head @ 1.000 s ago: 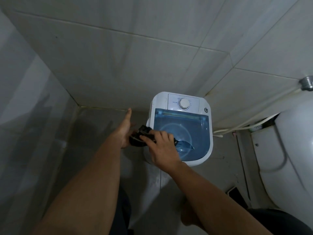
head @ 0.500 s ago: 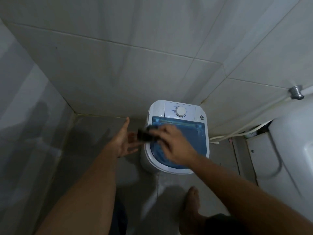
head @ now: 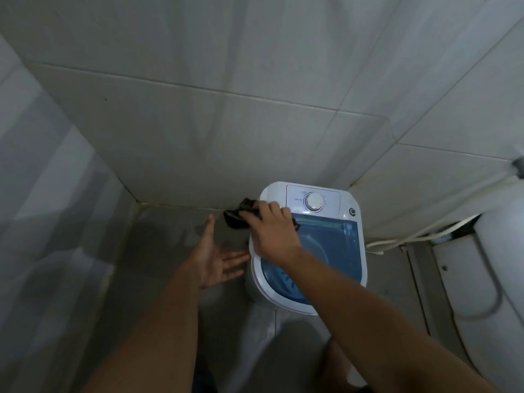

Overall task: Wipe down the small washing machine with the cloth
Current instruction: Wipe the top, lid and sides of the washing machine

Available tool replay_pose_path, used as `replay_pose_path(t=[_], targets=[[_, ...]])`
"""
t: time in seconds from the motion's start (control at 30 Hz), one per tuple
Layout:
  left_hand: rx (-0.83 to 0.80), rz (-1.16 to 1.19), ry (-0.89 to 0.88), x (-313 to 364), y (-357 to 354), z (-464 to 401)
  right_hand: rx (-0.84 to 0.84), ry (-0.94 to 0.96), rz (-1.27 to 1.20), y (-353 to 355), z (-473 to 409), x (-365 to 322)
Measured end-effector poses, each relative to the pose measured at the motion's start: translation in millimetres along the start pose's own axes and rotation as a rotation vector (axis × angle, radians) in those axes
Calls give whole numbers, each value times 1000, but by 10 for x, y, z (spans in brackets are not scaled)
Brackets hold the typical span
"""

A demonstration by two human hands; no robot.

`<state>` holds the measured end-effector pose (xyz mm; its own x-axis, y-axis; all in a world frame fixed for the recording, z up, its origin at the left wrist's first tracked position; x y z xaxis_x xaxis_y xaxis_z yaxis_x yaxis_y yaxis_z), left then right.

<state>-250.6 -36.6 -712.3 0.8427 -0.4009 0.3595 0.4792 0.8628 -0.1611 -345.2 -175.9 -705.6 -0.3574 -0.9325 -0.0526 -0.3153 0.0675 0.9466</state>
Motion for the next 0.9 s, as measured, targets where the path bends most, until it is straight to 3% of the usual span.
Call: replay_pose_path(t=[0.13, 0.27, 0.4, 0.53, 0.73, 0.83, 0.9], targets=[[-91, 71, 47, 6, 86, -24, -74, 147, -75, 134, 363, -56], [-118, 27, -15, -2, 63, -11, -124, 267, -247, 303, 116, 238], [-62, -70, -88, 3, -39, -15, 61, -119, -113, 321, -488, 688], [105, -245, -275, -69, -172, -25, -53, -320, 67, 237, -580, 736], [214, -206, -369, -125, -290, -124, -37, -45, 60, 199, -85, 400], [206, -205, -385, -124, -301, -119, -141, 110, -58, 263, 100, 333], [201, -215, -401, -127, -293, -112, -196, 113, -121, 325, -76, 418]])
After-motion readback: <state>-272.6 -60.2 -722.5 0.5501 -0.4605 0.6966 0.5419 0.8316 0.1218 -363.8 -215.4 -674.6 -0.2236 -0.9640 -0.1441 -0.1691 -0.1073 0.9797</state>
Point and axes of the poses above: each hand's wrist, its own z-axis away from the middle knuckle, its own y-axis out of the back of the hand, x = y × z, the point moved 1 cm from there along -z, towards the middle knuckle, and after that the axes turned 14 degrees about x, right-handed, at the moved point
